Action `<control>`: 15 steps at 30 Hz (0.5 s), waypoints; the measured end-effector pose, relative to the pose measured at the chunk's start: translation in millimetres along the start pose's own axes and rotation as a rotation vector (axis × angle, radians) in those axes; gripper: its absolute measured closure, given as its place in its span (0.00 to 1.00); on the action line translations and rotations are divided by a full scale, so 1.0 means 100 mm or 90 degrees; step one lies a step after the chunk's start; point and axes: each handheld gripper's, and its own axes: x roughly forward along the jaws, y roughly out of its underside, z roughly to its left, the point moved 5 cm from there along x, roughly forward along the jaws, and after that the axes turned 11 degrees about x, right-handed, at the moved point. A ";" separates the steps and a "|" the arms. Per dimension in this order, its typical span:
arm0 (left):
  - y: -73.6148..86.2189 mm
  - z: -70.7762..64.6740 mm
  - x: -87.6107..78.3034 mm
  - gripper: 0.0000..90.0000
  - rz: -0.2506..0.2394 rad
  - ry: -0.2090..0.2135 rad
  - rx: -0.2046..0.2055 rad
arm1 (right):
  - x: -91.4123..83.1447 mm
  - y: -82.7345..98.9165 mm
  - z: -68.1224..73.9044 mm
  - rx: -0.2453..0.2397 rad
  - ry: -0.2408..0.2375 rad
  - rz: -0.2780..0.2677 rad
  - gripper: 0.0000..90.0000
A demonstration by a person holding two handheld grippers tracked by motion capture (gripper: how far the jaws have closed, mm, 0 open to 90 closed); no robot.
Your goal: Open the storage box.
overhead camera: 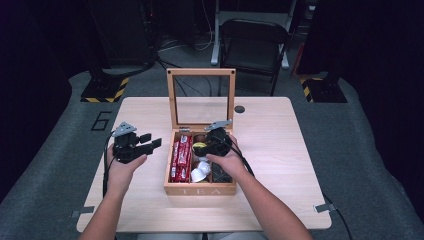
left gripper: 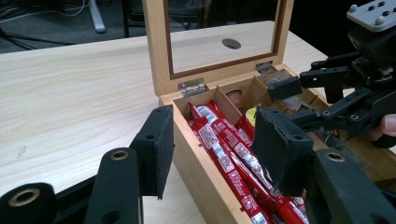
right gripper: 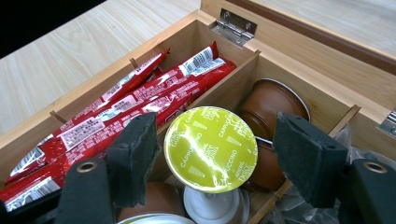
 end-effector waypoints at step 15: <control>0.00 0.00 -0.03 0.54 -0.004 0.004 -0.003 | 0.12 0.03 0.01 0.001 0.008 0.030 0.35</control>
